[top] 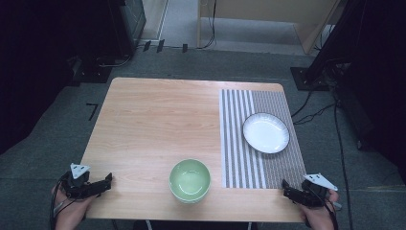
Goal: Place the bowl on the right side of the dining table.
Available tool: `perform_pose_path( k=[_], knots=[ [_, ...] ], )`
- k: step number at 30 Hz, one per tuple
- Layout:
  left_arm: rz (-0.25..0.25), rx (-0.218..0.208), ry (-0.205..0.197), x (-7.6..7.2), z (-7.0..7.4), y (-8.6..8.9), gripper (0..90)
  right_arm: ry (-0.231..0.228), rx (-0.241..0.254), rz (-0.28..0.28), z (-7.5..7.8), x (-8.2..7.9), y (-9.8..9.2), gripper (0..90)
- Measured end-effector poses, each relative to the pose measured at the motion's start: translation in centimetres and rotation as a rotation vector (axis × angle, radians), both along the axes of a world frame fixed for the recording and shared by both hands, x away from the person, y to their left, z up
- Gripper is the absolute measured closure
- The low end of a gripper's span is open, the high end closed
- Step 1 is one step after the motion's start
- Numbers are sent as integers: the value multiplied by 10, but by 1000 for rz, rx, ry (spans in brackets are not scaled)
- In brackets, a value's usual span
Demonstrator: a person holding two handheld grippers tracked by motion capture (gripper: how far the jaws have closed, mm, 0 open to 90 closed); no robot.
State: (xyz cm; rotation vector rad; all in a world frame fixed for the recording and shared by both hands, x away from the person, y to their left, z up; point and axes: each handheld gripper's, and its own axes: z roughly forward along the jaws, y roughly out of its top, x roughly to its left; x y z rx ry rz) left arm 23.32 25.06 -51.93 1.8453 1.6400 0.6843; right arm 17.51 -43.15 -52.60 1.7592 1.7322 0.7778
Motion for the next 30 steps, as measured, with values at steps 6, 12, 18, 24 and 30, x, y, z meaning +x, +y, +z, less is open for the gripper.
perform_pose_path(
  k=[6,12,18,24,30],
  knots=[
    [15,1,-1,0,0,-3,0,0,1,-2,0,0,0,66],
    [-1,-49,4,-1,7,-8,43,1,2,1,0,0,0,65],
    [-20,-109,-51,-4,21,-18,44,2,4,7,0,0,-1,65],
    [-33,-130,-79,-7,30,-31,58,5,4,14,1,0,-2,66],
    [-79,-156,-118,-11,41,-48,65,-4,25,-16,5,0,-3,75]
  ],
)
